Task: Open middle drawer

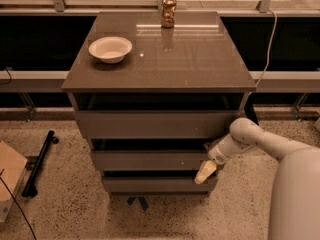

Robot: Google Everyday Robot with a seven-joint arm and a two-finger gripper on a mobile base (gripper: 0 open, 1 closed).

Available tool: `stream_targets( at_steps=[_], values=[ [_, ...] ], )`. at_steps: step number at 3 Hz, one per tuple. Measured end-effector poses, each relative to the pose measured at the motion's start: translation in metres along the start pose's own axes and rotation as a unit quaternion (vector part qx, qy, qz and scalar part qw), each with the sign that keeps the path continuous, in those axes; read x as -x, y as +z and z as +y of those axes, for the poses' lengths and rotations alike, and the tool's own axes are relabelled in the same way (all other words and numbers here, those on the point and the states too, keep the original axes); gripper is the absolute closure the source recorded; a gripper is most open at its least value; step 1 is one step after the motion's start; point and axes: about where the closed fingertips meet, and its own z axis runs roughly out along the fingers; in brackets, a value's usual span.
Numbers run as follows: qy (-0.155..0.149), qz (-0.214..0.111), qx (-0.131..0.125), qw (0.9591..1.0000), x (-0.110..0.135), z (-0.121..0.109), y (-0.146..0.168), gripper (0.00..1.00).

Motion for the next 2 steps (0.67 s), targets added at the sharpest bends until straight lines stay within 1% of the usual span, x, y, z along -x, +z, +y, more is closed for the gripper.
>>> stream_targets(
  at_steps=[1,2],
  values=[
    [0.008,0.004,0.021,0.9997,-0.0022,0.0044,0.0120,0.25],
    [0.008,0.004,0.021,0.9997,-0.0020,0.0045,0.0117,0.47]
  ],
)
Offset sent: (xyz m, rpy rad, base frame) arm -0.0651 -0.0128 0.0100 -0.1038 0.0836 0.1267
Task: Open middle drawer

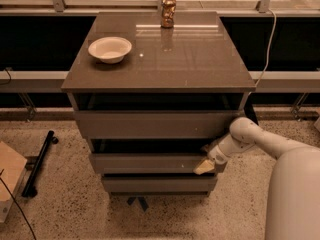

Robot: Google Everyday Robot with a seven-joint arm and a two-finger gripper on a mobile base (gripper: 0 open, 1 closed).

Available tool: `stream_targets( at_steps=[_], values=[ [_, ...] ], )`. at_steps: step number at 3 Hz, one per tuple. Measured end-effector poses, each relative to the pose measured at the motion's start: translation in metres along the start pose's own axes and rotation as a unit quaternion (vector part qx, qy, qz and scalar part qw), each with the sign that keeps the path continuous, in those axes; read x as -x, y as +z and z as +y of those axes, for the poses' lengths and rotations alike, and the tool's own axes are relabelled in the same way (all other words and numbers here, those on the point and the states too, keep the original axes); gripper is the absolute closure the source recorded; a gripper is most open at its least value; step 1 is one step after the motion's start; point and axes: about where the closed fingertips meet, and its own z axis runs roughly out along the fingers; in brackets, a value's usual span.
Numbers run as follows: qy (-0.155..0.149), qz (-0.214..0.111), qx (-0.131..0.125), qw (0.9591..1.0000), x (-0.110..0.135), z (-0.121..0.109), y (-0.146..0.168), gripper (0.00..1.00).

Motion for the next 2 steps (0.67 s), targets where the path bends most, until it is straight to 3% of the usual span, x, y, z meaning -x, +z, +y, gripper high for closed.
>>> stream_targets(
  at_steps=[1,2],
  values=[
    [0.000,0.000,0.000,1.0000,0.0010,0.0004,-0.0017,0.70],
    [0.000,0.000,0.000,1.0000,0.0010,0.0005,-0.0018,0.74]
  ],
)
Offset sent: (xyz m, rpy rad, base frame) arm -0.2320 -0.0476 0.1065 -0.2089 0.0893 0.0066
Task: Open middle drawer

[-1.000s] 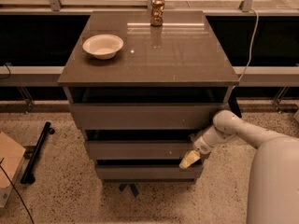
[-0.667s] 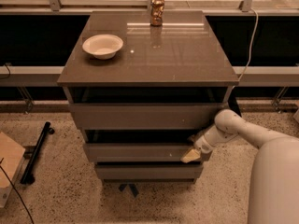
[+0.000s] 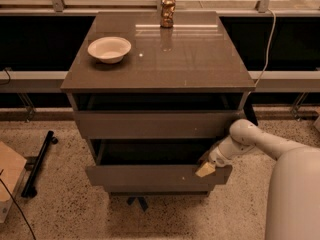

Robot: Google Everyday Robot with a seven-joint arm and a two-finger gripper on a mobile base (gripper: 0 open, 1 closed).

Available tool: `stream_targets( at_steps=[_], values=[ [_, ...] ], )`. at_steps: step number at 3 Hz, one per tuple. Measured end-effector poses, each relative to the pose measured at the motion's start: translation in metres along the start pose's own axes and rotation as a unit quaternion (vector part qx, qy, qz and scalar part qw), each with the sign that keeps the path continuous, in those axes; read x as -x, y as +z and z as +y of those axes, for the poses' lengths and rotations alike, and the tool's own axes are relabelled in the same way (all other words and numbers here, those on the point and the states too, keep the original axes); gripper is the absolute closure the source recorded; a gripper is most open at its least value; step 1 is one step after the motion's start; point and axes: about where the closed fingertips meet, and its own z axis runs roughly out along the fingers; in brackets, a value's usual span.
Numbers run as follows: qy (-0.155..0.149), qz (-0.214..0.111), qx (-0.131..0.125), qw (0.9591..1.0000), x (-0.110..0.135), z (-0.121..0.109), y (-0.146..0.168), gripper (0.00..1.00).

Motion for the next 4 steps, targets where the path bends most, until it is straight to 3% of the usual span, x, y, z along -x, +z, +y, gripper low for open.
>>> stream_targets(
  at_steps=[1,3,4],
  values=[
    [0.003,0.013,0.001,0.9999,-0.006,0.023,-0.011,0.52],
    [0.007,0.024,0.003,0.9997,-0.009,0.025,-0.007,0.04],
    [0.024,0.046,0.025,0.9984,-0.027,0.040,0.006,0.00]
  ],
)
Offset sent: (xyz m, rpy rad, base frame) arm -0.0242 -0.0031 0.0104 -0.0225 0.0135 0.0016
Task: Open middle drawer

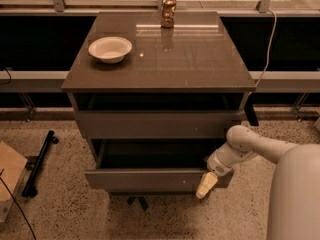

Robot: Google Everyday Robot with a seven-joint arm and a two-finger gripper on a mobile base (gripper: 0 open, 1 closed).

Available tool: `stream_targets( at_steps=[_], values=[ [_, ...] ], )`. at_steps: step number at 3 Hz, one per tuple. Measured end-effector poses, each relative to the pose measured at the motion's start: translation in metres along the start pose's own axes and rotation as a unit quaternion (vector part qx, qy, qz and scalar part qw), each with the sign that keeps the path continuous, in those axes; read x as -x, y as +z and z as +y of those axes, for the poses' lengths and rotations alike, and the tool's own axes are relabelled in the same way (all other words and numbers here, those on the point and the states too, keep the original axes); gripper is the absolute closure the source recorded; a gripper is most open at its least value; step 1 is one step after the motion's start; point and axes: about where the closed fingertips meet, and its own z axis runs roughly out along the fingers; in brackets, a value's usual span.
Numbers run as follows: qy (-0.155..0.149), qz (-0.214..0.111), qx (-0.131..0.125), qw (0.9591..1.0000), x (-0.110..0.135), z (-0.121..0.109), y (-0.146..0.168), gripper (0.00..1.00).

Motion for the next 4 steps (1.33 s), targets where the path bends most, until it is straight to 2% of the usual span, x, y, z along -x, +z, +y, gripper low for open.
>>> stream_targets(
  at_steps=[1,2,3,4],
  values=[
    [0.012,0.015,0.017,0.9997,-0.011,0.012,0.010,0.00],
    [0.012,0.015,0.017,0.9997,-0.011,0.012,0.010,0.00],
    [0.026,0.038,0.029,0.9985,-0.019,0.047,0.003,0.00],
    [0.026,0.038,0.029,0.9985,-0.019,0.047,0.003,0.00]
  ],
)
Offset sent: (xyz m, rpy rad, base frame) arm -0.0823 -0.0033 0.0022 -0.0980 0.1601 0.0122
